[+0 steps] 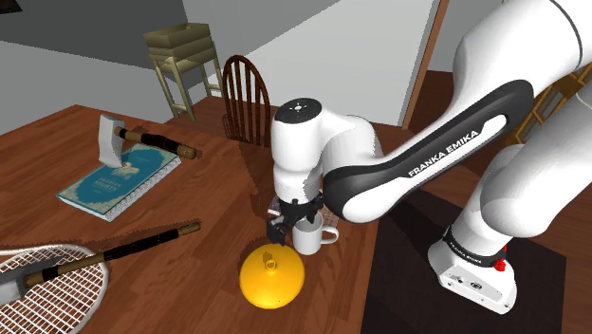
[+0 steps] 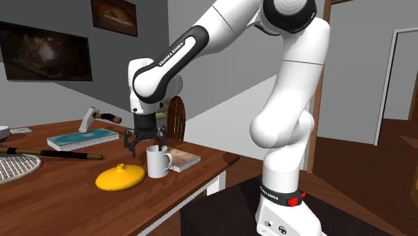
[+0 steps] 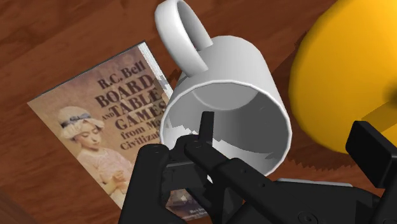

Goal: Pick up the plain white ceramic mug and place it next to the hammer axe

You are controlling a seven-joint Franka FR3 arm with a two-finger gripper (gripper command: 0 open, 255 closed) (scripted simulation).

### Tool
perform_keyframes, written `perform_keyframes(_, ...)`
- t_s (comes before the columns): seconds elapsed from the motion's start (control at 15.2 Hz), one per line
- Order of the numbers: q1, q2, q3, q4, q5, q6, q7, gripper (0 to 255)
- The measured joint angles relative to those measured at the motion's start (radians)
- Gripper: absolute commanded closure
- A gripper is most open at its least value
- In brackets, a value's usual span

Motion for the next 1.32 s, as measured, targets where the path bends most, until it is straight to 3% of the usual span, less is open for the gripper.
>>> perform_keyframes(0.33,0.0,0.003,0.001,-0.003,-0.002,0.006,0.002,0)
perform_keyframes(0.4,0.0,0.003,0.001,-0.003,-0.002,0.006,0.002,255)
perform_keyframes(1.06,0.0,0.003,0.001,-0.003,-0.002,0.006,0.002,255)
perform_keyframes(1.32,0.006,-0.026,-0.011,0.018,0.017,-0.039,-0.016,255)
